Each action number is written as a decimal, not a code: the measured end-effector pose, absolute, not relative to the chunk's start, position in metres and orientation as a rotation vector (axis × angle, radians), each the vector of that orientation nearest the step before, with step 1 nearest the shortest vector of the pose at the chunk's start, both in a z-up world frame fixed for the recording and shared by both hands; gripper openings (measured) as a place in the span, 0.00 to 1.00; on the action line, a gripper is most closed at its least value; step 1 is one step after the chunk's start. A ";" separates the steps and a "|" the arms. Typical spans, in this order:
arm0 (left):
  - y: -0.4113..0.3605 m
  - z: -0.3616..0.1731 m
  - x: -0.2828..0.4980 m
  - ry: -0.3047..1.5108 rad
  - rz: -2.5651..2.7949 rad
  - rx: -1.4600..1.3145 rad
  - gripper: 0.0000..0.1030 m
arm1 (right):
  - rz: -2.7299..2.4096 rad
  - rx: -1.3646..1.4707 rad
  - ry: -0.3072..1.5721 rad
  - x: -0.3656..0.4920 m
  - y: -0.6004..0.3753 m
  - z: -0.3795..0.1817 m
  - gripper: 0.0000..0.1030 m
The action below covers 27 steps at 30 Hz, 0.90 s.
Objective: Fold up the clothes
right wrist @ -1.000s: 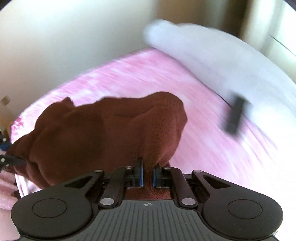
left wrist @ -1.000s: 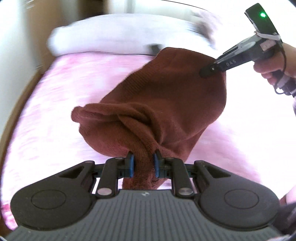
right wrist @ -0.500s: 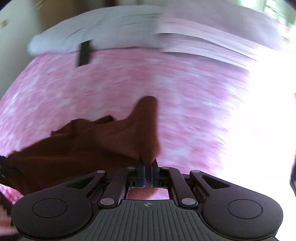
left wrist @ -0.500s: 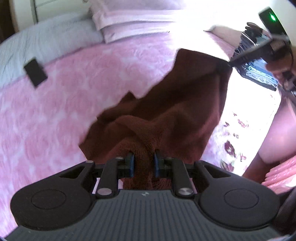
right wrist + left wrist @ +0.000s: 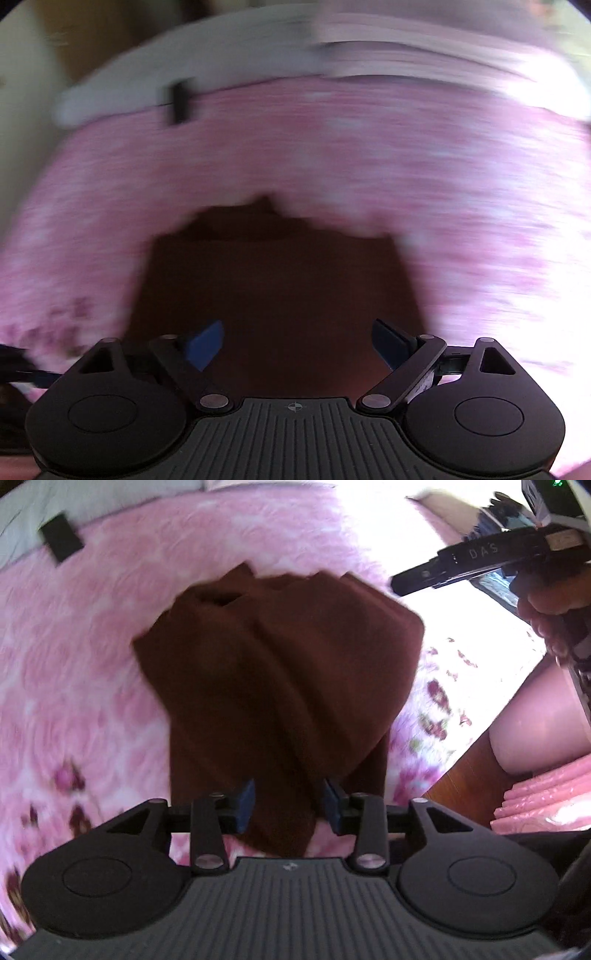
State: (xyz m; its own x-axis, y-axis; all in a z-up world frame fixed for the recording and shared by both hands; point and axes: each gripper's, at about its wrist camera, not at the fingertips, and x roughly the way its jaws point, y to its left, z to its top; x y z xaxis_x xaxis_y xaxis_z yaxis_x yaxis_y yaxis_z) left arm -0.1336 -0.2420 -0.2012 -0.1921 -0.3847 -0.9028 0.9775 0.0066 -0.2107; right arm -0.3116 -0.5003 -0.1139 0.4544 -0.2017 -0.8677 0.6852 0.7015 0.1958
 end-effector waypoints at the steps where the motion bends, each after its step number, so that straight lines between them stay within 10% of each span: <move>1: -0.237 -0.203 -0.130 1.080 -1.463 0.763 0.36 | -0.537 0.574 0.956 -0.299 -0.490 -0.120 0.87; 8: -0.213 -0.216 -0.113 1.099 -1.282 0.718 0.41 | -0.317 0.524 1.091 -0.218 -0.446 -0.194 0.87; 9: -0.211 -0.217 -0.113 1.101 -1.256 0.712 0.41 | -0.296 0.531 1.106 -0.211 -0.445 -0.205 0.76; 10: -0.209 -0.219 -0.114 1.101 -1.233 0.710 0.41 | -0.283 0.529 1.124 -0.209 -0.447 -0.213 0.26; 11: -0.208 -0.221 -0.116 1.099 -1.213 0.711 0.41 | -0.273 0.533 1.138 -0.209 -0.450 -0.220 0.04; 27: -0.294 -0.228 -0.234 0.944 -1.365 0.860 0.52 | -0.891 0.737 0.980 -0.559 -0.622 -0.152 0.06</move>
State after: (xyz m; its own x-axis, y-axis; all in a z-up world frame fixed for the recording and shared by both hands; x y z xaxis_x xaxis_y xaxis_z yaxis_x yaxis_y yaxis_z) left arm -0.2345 -0.2939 -0.2276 -0.0199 -0.3973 -0.9175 0.9986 0.0364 -0.0374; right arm -0.5593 -0.6216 -0.1524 0.2783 -0.2897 -0.9158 0.8841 0.4498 0.1265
